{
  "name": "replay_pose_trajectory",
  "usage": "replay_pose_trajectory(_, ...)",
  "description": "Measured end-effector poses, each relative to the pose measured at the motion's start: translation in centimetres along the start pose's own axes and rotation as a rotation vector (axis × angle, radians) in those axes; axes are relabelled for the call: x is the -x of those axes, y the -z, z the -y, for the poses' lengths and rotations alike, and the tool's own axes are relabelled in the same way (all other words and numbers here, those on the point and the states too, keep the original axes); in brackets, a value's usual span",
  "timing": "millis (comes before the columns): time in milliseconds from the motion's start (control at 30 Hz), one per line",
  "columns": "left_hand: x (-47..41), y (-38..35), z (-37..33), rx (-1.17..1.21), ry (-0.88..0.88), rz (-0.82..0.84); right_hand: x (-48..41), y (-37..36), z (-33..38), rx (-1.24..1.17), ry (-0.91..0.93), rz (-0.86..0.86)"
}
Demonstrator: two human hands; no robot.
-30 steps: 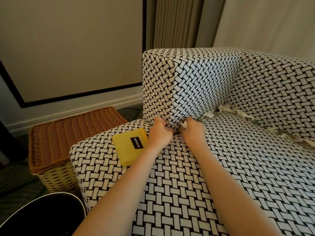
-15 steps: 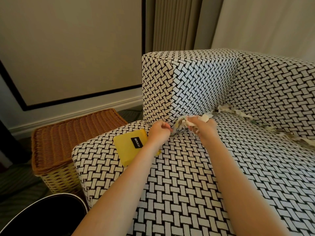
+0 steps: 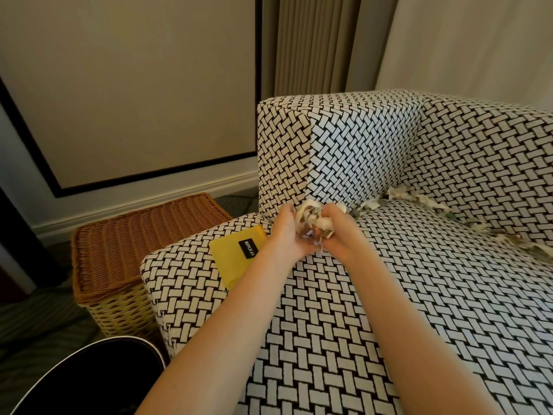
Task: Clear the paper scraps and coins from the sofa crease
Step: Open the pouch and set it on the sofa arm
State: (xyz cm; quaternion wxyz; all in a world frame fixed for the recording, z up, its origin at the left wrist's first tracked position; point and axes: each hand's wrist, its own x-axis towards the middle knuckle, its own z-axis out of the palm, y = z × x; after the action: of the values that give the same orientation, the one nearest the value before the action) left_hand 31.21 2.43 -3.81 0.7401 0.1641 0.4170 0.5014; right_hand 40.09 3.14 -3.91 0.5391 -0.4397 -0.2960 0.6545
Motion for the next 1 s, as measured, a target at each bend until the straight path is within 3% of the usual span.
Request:
replay_pose_trajectory(233, 2.4, 1.2, -2.1, 0.140, -0.114, 0.062, 2.5, -4.2, -1.8, 0.211, 0.231, -0.035)
replay_pose_trajectory(367, 4.0, 2.5, -3.4, 0.254, -0.236, 0.080, 4.1, -7.0, -3.2, 0.151, 0.355, 0.050)
replay_pose_trajectory(600, 6.9, 7.6, -6.6, 0.417, -0.458, 0.073, 5.9, -13.6, -5.9, -0.336, 0.119, 0.221)
replay_pose_trajectory(867, 10.4, 15.0, -9.0, 0.474, -0.574, -0.106, 7.2, -20.8, -11.3, -0.469, -0.143, 0.212)
replay_pose_trajectory(1000, 11.1, 17.7, -9.3, 0.376, -0.543, -0.238, 8.0, -22.7, -13.1, -0.345, -0.230, 0.212)
